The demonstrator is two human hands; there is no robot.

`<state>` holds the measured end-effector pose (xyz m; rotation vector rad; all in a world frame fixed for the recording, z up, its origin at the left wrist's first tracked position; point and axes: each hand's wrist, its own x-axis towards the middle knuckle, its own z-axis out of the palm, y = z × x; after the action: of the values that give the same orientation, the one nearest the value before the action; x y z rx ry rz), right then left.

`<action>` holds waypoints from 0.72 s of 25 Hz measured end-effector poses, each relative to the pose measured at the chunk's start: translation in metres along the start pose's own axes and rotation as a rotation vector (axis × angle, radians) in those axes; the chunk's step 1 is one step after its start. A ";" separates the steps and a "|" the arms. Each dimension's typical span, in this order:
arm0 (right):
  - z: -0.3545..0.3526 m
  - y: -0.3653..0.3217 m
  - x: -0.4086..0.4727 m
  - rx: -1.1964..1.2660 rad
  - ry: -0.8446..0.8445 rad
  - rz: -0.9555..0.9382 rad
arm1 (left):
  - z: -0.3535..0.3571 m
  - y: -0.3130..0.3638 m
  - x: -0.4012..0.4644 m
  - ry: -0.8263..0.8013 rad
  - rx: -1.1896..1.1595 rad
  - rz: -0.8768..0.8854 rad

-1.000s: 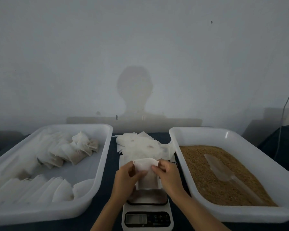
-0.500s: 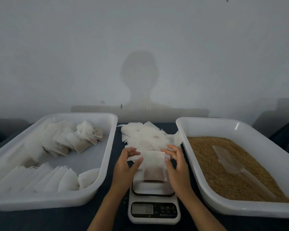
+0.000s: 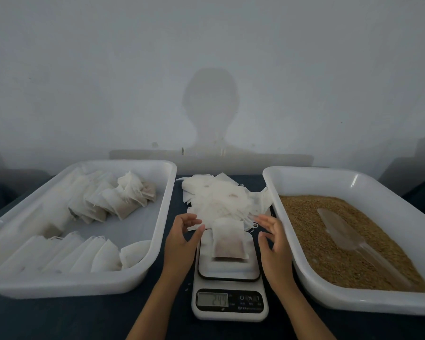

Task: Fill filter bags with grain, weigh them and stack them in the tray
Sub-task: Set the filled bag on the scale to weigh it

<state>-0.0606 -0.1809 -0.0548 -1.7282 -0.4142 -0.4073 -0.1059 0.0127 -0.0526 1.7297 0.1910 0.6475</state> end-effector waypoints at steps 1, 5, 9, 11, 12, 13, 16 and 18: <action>0.000 0.000 0.000 0.001 -0.004 -0.001 | 0.000 -0.001 0.000 0.001 -0.001 -0.002; -0.001 0.001 -0.001 0.007 -0.012 0.014 | 0.001 -0.003 0.000 -0.001 0.003 -0.016; -0.001 0.000 -0.003 0.004 -0.051 0.028 | 0.005 -0.005 -0.003 -0.021 0.018 -0.035; 0.001 -0.001 0.000 -0.006 -0.078 0.048 | 0.009 -0.005 -0.003 -0.075 0.053 -0.028; 0.003 -0.003 0.003 -0.016 -0.092 0.060 | 0.012 -0.003 0.000 -0.114 0.091 -0.021; 0.006 -0.005 0.008 -0.032 -0.110 0.074 | 0.016 -0.001 0.003 -0.148 0.137 -0.015; 0.015 -0.010 0.024 -0.089 -0.174 0.159 | 0.028 0.006 0.016 -0.192 0.286 -0.039; 0.023 -0.013 0.033 -0.134 -0.224 0.226 | 0.034 0.012 0.021 -0.206 0.405 -0.103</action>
<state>-0.0377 -0.1544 -0.0317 -1.9352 -0.3524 -0.0788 -0.0732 -0.0102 -0.0387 2.1458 0.2791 0.3665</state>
